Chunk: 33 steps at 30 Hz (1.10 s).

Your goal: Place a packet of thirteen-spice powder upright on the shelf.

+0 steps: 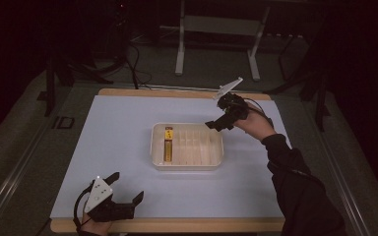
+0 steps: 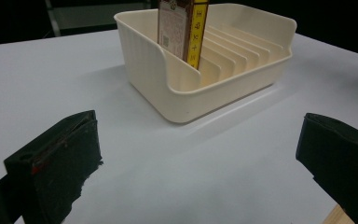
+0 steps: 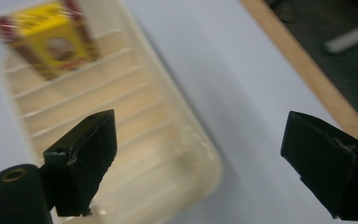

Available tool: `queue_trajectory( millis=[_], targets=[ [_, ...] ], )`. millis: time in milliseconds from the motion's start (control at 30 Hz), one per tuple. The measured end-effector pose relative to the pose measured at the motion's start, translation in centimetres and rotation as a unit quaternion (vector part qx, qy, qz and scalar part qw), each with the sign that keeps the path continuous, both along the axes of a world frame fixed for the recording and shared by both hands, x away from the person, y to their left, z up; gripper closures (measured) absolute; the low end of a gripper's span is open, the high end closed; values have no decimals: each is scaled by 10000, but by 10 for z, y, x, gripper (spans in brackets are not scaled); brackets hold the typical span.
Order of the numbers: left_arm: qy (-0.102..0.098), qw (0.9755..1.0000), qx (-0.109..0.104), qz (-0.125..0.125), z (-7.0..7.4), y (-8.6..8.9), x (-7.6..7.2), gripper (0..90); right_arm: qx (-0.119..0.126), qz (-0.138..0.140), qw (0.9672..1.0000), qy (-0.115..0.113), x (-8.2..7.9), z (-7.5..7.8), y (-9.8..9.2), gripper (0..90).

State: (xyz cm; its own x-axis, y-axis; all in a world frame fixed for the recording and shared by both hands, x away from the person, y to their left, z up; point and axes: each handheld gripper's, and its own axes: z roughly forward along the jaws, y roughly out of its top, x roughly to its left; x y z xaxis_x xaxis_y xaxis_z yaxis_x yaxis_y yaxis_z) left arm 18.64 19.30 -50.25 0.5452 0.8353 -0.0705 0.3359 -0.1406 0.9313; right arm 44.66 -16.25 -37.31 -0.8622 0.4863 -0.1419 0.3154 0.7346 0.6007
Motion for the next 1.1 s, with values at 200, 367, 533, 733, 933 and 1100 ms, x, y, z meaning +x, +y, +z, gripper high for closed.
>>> queue_trajectory(
  millis=[200, 367, 533, 733, 933, 1100],
  targets=[
    [-5, 10000, -4, 1, 0, 0, 0, 0, 303, -615, 9974, -241, -2, -10, -22, 104],
    [1, 10000, 7, -3, 0, 0, 0, 0, 598, -975, 9929, -335, -7, -17, -40, 104],
    [4, 10000, 16, 4, 0, 0, 0, 0, 701, -1263, 9881, -521, -11, -23, -55, 104],
    [8, 10000, 21, 13, 0, -1, 1, 0, 969, -1527, 9821, -534, -21, -31, -72, 105],
    [-4, 10000, 19, 28, 0, -1, 0, 0, 1180, -1846, 9737, -625, -33, -40, -83, 105],
    [-1, 10000, 19, 13, 0, -1, 0, 0, 1496, -2058, 9648, -670, -48, -49, -94, 104]
  ],
)
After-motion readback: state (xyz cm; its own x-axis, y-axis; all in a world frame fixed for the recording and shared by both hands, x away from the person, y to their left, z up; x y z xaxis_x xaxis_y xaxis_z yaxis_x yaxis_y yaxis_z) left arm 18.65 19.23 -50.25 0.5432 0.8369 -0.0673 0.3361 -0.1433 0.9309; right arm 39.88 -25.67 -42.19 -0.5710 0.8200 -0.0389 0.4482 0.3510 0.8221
